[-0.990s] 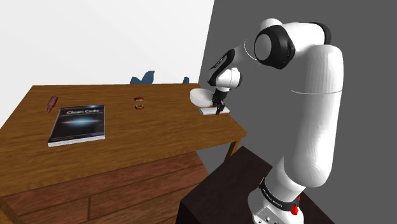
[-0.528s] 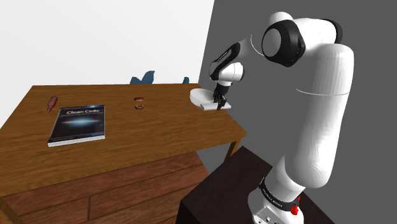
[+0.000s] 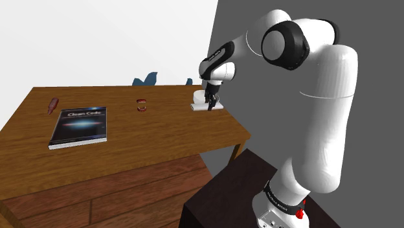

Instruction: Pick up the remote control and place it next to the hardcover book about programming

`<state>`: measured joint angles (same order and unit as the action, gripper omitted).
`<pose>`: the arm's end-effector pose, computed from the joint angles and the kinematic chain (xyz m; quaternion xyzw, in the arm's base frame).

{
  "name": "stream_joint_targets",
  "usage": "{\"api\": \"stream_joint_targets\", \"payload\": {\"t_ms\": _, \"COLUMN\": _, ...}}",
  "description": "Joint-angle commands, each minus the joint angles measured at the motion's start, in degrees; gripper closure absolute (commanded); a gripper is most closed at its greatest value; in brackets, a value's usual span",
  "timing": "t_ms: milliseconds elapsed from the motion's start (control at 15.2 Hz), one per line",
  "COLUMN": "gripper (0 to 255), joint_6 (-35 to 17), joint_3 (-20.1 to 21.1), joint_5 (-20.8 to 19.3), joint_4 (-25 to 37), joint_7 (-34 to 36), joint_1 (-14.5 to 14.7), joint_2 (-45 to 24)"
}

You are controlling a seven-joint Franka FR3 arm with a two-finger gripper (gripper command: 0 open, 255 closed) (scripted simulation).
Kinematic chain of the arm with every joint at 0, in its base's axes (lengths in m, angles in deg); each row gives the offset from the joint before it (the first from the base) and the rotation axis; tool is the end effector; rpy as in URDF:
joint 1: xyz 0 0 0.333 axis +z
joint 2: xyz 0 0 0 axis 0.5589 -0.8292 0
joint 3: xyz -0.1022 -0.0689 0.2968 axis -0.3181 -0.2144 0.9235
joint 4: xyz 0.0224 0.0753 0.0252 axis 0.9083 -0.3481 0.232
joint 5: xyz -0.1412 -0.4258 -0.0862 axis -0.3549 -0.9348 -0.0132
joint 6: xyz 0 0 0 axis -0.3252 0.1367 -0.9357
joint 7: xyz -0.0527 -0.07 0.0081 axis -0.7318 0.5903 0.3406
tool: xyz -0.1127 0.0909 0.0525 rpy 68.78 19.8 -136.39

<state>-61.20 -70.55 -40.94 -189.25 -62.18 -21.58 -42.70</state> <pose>0.6045 -0.2224 0.2117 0.8690 0.4947 0.0052 0.0082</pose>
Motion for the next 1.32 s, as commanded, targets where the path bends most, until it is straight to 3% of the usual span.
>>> {"api": "stream_joint_targets", "payload": {"t_ms": 0, "gripper": 255, "joint_6": 0.1, "joint_3": 1.0, "joint_5": 0.2, "joint_4": 1.2, "joint_7": 2.8, "joint_1": 1.8, "joint_2": -1.0}}
{"api": "stream_joint_targets", "payload": {"t_ms": 660, "gripper": 255, "joint_6": 4.6, "joint_3": 5.0, "joint_5": 1.3, "joint_4": 12.6, "joint_7": 14.1, "joint_1": 7.7, "joint_2": -8.1}}
{"api": "stream_joint_targets", "payload": {"t_ms": 1254, "gripper": 255, "joint_6": 11.6, "joint_3": 8.3, "joint_5": 2.4, "joint_4": 30.0, "joint_7": 23.4, "joint_1": 10.6, "joint_2": -18.3}}
